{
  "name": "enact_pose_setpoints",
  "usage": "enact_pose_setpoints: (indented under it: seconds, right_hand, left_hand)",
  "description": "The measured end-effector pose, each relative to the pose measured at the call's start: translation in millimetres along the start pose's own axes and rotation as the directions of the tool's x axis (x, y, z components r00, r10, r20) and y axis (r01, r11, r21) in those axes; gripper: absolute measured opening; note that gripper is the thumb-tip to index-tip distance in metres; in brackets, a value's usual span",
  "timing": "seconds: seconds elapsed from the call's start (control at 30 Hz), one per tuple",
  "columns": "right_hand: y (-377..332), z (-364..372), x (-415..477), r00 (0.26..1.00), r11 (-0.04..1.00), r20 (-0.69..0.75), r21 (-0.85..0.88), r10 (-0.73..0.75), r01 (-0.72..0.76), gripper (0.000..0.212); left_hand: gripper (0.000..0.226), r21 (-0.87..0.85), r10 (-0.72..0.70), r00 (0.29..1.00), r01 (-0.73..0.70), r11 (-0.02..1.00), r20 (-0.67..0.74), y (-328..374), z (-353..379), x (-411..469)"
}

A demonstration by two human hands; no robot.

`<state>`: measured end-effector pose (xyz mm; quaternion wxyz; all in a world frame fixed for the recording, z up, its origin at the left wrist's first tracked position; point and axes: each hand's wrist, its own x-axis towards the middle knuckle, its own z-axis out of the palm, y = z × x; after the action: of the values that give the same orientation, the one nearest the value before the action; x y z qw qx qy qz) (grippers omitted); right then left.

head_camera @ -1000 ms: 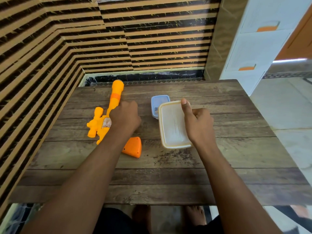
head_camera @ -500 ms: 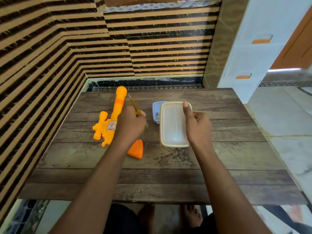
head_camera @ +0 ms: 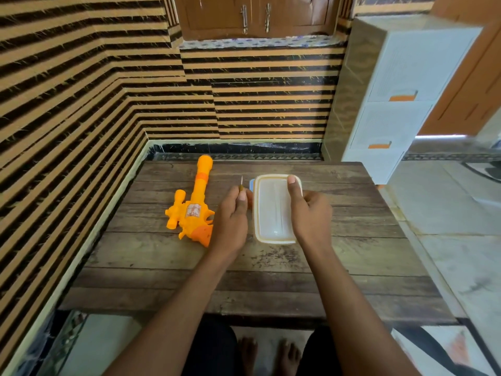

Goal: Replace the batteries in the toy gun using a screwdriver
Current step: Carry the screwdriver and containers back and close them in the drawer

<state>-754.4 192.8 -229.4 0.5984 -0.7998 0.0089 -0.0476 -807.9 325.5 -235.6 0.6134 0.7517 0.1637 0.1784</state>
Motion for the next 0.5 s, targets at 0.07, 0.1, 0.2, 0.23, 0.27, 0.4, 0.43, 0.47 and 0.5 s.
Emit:
enact_pose_setpoints:
  seconds: [0.07,0.1,0.2,0.23,0.27,0.4,0.43,0.47,0.5]
  right_hand:
    - [-8,2,2,1.0,0.999,-0.001,-0.028,-0.017,0.017,0.066]
    - [-10,4,4,1.0,0.999,-0.004,-0.046,-0.023,0.023,0.066]
    - [-16,13,9,0.999,0.998,0.021,-0.038,-0.042,0.042,0.066]
    - [-15,16,13,0.998,0.999,0.034,-0.015,-0.049,0.05,0.067]
    - [-12,21,18,0.998,0.998,0.044,0.008,-0.055,0.054,0.068]
    - [20,40,60,0.996,0.989,0.047,-0.121,-0.074,0.079,0.071]
    - [34,48,77,0.996,0.976,0.058,-0.203,-0.063,0.073,0.06]
    - [41,51,85,0.995,0.959,0.082,-0.276,-0.047,0.068,0.047]
    - [49,59,96,0.992,0.935,0.127,-0.35,-0.018,0.062,0.039]
  left_hand:
    - [0.025,-0.102,-0.099,0.995,0.102,0.99,0.032,12,1,0]
    - [0.022,-0.146,-0.144,0.986,0.154,0.977,0.08,16,0,1]
    - [0.035,-0.153,-0.178,0.974,0.199,0.968,0.144,13,-4,12]
    - [0.04,-0.131,-0.174,0.976,0.191,0.973,0.131,9,-7,17]
    - [0.045,-0.11,-0.178,0.978,0.19,0.976,0.113,4,-10,24]
    - [0.046,-0.151,-0.195,0.98,0.197,0.969,0.029,-16,-24,68]
    - [0.044,-0.172,-0.208,0.978,0.208,0.963,0.017,-22,-26,85]
    - [0.041,-0.181,-0.215,0.977,0.213,0.96,0.008,-23,-30,95]
    - [0.034,-0.191,-0.232,0.973,0.227,0.955,-0.005,-27,-31,110]
